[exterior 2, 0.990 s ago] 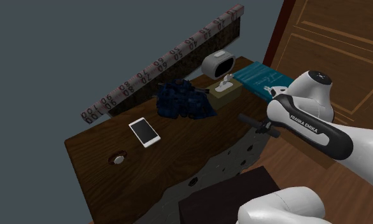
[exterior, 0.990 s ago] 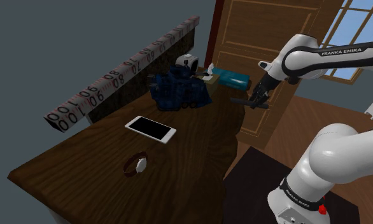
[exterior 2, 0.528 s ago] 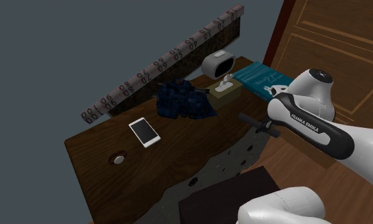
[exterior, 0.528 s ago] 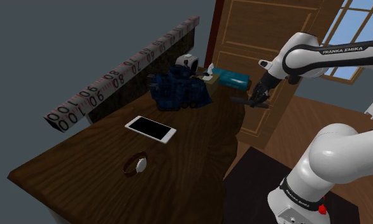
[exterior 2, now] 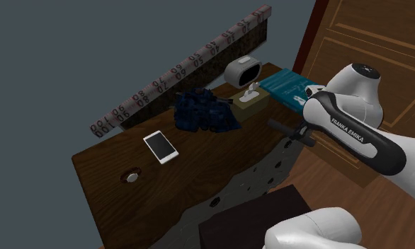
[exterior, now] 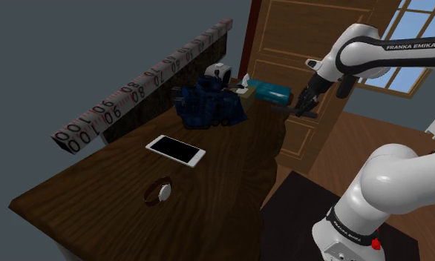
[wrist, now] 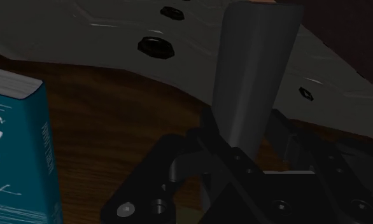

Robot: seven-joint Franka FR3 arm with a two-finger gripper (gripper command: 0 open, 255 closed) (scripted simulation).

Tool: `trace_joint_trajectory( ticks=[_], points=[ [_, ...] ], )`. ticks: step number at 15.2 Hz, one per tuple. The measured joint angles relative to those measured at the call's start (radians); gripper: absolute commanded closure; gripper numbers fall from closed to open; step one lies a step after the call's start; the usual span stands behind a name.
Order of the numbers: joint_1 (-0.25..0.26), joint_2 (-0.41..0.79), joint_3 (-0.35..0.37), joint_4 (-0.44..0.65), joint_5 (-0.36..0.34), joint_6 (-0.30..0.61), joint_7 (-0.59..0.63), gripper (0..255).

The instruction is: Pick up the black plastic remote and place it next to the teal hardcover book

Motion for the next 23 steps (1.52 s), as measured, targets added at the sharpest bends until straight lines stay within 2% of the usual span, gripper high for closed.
trace_joint_trajectory(
  ticks=[23],
  points=[
    [0.038,0.011,0.08,0.304,0.063,-0.292,0.027,255]
  ],
)
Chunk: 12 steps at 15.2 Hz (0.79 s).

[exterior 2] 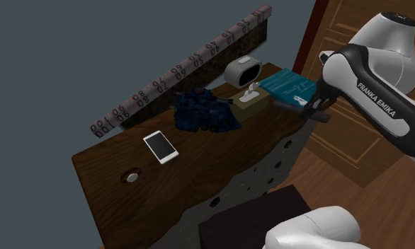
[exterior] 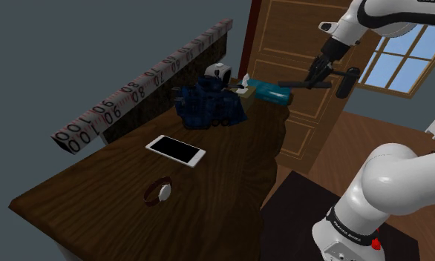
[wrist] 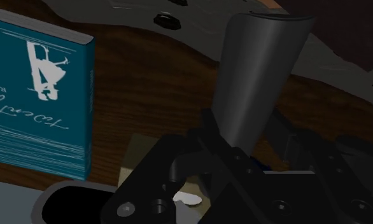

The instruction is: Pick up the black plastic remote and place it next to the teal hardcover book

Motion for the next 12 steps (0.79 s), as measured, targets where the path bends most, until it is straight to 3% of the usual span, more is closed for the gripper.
trace_joint_trajectory(
  ticks=[8,12],
  points=[
    [0.097,0.265,-0.022,0.282,0.074,-0.018,0.008,255],
    [0.106,0.301,-0.034,0.278,0.083,0.021,0.003,255]
  ],
)
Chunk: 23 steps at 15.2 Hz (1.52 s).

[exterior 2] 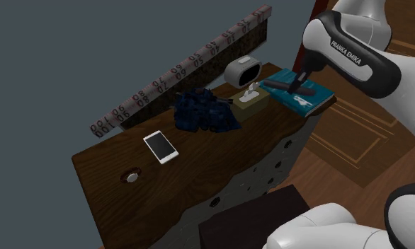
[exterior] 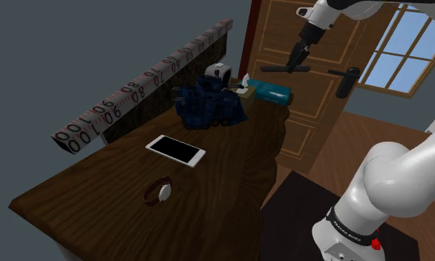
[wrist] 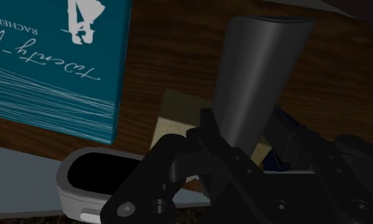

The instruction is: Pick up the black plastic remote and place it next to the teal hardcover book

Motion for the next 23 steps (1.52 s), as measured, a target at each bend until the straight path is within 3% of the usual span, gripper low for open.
trace_joint_trajectory(
  ticks=[23],
  points=[
    [-0.019,-0.01,-0.044,-0.311,-0.023,0.301,-0.026,255]
  ],
)
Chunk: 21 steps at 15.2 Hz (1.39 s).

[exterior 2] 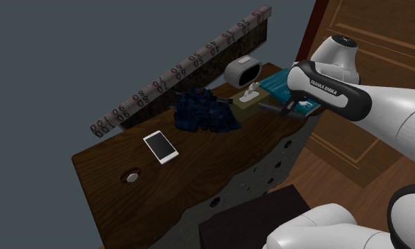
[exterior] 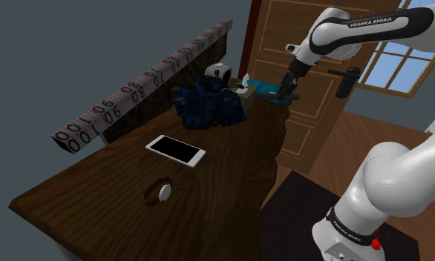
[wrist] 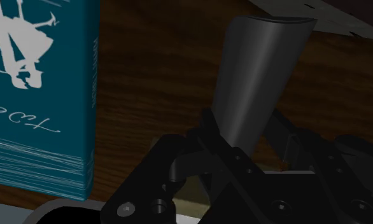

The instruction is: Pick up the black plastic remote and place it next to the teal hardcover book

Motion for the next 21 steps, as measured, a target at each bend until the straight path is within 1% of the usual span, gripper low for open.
trace_joint_trajectory(
  ticks=[5,11,12,18,21],
  points=[
    [0.001,0.014,-0.012,-0.049,0.0,0.063,-0.007,255],
    [0.0,0.013,-0.014,-0.056,-0.001,0.069,-0.009,255],
    [0.0,0.013,-0.014,-0.056,-0.001,0.069,-0.009,0],
    [0.0,0.013,-0.014,-0.056,-0.001,0.069,-0.009,0],
    [-0.009,-0.018,-0.002,-0.011,-0.007,-0.005,-0.005,0]
  ],
)
